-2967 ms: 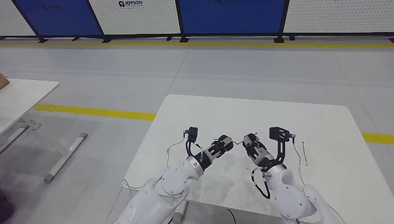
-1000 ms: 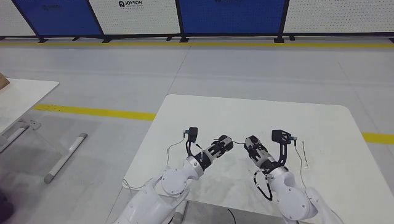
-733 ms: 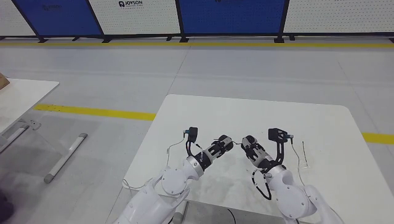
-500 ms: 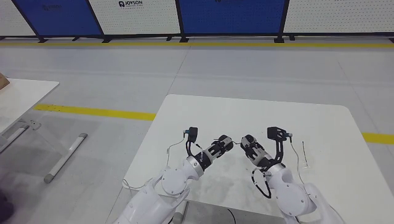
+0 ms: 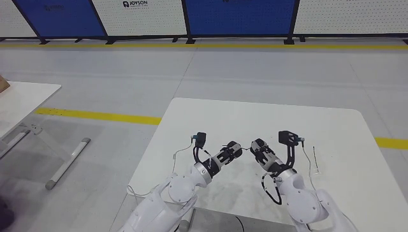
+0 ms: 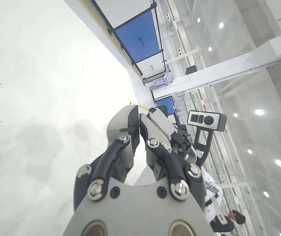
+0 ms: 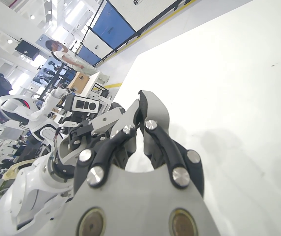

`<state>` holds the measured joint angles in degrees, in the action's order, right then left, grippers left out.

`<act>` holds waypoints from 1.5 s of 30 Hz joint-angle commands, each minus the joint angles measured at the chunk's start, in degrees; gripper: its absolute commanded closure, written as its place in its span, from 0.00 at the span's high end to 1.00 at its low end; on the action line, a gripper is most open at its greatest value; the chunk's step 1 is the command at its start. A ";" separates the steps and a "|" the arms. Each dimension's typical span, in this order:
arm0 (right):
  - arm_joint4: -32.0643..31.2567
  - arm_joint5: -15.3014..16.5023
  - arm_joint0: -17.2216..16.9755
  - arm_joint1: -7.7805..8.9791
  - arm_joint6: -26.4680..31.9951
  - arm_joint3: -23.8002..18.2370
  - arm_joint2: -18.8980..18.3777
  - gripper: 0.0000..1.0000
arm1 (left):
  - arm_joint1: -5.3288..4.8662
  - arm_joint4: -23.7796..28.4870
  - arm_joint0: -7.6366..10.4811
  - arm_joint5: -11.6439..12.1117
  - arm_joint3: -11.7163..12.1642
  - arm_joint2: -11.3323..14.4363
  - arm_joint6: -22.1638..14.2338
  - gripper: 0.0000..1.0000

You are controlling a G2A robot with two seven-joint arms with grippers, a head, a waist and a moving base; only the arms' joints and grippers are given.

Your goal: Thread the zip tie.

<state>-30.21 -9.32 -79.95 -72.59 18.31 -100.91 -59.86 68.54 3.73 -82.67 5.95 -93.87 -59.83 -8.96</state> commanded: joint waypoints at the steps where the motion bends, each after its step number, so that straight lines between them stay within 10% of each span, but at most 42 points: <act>1: -0.10 0.06 -0.02 -0.04 0.03 0.06 0.03 0.00 | 0.01 -0.01 -0.05 0.08 0.00 -0.03 0.01 0.00; 5: -0.29 0.38 0.02 -0.07 0.78 0.17 0.03 0.00 | 0.10 0.54 -0.26 0.52 -0.07 -0.11 0.76 0.00; 6: -0.37 0.54 0.01 -0.07 0.94 0.15 0.03 0.28 | 0.13 0.60 -0.26 0.55 -0.07 -0.11 0.89 0.00; 7: -0.51 0.67 -0.03 -0.08 0.95 0.13 -0.02 0.78 | 0.15 0.65 -0.27 0.57 -0.06 -0.09 1.01 0.00; 8: -0.91 0.67 -0.10 -0.08 0.66 0.09 -0.06 1.00 | 0.17 0.70 -0.28 0.57 -0.05 -0.09 1.11 0.00; 23: -1.41 1.78 -1.40 -0.15 0.19 -0.10 -0.77 1.00 | 0.56 2.52 -0.15 -0.37 0.17 -0.30 2.92 0.00; 27: -1.47 1.91 -1.62 -0.16 0.31 0.08 -1.00 0.47 | 0.65 3.36 -0.08 -0.87 0.17 -0.41 2.76 0.00; 34: -1.55 2.06 -1.57 -0.24 0.48 0.02 -1.18 0.04 | 0.72 3.33 -0.20 -1.00 -0.20 -0.41 2.37 0.00; 45: -2.02 2.03 -1.09 -0.50 0.42 0.18 -0.93 0.00 | 0.71 4.08 -0.75 -0.30 -0.81 -0.95 1.54 0.00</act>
<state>-32.21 -7.38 -81.05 -73.07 18.77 -100.72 -60.81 69.24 7.76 -83.40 5.60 -94.68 -60.74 -7.43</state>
